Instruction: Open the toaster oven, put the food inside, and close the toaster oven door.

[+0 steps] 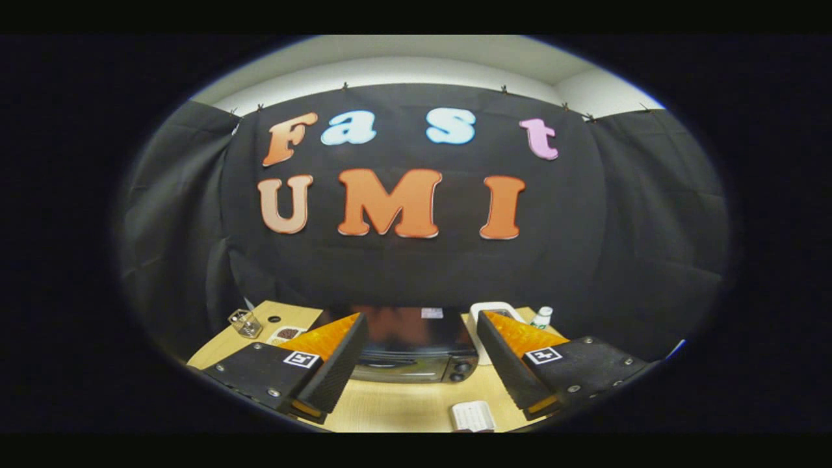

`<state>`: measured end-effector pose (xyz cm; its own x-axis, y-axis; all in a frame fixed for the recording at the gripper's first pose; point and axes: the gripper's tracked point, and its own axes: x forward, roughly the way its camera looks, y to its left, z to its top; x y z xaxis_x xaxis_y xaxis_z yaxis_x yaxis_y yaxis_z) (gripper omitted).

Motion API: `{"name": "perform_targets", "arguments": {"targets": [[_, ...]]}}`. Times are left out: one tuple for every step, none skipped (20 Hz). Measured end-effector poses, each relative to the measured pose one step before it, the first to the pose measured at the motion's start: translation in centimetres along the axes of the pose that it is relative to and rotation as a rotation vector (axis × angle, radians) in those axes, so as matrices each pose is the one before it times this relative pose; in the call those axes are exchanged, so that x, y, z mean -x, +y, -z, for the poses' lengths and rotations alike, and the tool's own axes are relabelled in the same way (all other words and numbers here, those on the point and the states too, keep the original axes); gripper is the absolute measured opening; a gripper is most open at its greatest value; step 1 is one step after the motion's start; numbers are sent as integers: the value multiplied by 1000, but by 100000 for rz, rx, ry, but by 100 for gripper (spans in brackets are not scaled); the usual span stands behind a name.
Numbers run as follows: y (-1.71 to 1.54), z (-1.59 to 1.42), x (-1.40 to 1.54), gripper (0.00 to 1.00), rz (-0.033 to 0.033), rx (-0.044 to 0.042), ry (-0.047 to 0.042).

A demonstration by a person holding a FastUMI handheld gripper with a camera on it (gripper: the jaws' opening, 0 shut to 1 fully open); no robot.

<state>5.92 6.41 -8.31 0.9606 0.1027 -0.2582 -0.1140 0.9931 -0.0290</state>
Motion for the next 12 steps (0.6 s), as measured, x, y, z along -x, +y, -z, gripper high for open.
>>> {"name": "perform_targets", "arguments": {"targets": [[-738, -1103, 845, 99, 1037, 663, -2336], [-747, -1030, 782, 99, 1420, 846, -2041], [-818, -1078, 688, 99, 1274, 406, -1956], [-576, -710, 694, 99, 909, 98, -1667], [-626, -368, 757, 99, 980, -241, -1069], [-552, -237, 548, 99, 926, -233, -758], [-525, -192, 587, 99, 945, -314, -440], [-482, -87, 379, 99, 1035, -338, -296], [-352, -30, 162, 99, 1017, -162, -475], [-491, -51, 68, 99, 1230, -450, -232], [-343, -94, 291, 99, 694, -629, -303], [-261, -60, 230, 99, 366, -722, -305]]}}
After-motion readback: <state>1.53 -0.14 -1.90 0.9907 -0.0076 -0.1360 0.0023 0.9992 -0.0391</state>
